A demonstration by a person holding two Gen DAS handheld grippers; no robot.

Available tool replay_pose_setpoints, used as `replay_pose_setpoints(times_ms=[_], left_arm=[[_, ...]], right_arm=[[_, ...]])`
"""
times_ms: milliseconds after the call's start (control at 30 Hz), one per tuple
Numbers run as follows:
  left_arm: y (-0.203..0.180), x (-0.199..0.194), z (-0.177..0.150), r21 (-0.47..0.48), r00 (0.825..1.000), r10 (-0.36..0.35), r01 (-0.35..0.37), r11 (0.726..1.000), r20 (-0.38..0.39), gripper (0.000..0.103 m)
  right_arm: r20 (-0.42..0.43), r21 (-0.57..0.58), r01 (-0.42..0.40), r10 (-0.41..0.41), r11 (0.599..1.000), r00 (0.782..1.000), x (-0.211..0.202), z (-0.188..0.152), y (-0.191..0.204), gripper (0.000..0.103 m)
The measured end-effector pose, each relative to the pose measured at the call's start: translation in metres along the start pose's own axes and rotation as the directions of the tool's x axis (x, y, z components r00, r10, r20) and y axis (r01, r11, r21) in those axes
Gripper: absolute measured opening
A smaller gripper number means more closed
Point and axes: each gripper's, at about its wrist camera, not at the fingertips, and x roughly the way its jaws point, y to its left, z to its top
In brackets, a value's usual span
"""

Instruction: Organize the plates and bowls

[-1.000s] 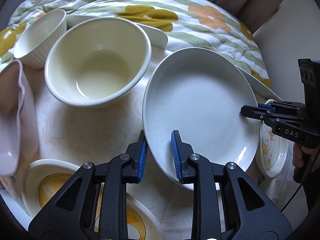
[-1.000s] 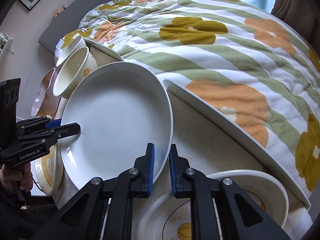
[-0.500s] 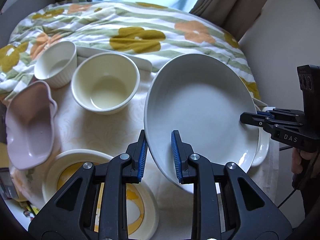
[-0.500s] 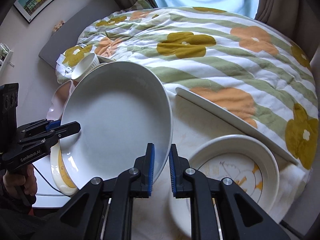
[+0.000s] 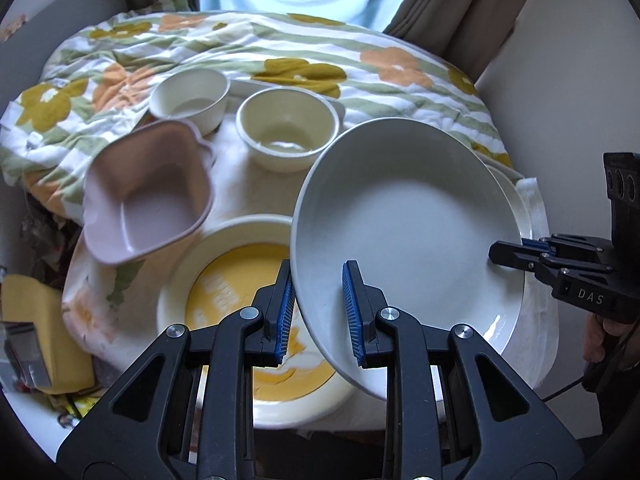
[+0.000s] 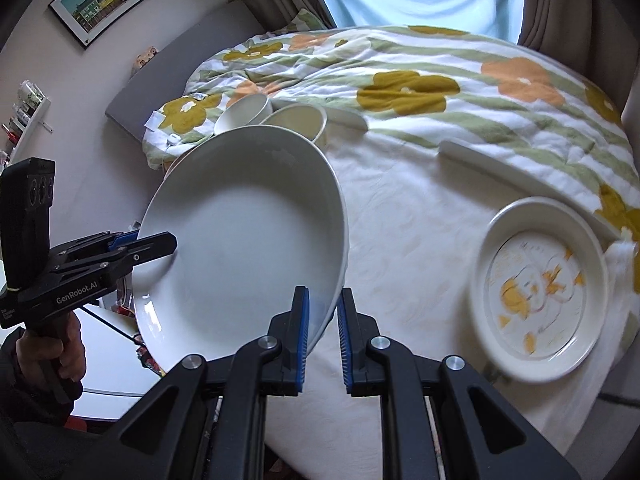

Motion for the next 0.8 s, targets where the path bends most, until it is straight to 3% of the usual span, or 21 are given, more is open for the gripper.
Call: replay_pose_setpoints(times_ms=[233, 433, 800], left_arm=[[0.043, 0.015, -0.023, 0.020, 0.997, -0.031, 0.033, 0.999, -0.064, 0.021], [0.076, 0.044, -0.027, 0.044, 0.986, -0.080, 0.087, 0.995, -0.144, 0.021], [0.094, 0.080, -0.029, 0.121, 0.969, -0.113, 0.141, 0.983, -0.219, 0.021]], right_arm=[[-0.020, 0.107, 0.008, -0.006, 0.994, 1.000, 0.029, -0.028, 0.031, 0.013], [-0.034, 0.195, 0.065, -0.059, 0.979, 0.998, 0.055, -0.042, 0.050, 0.013], [-0.049, 0.278, 0.160, -0.152, 0.947, 0.987, 0.070, -0.050, 0.069, 0.013]])
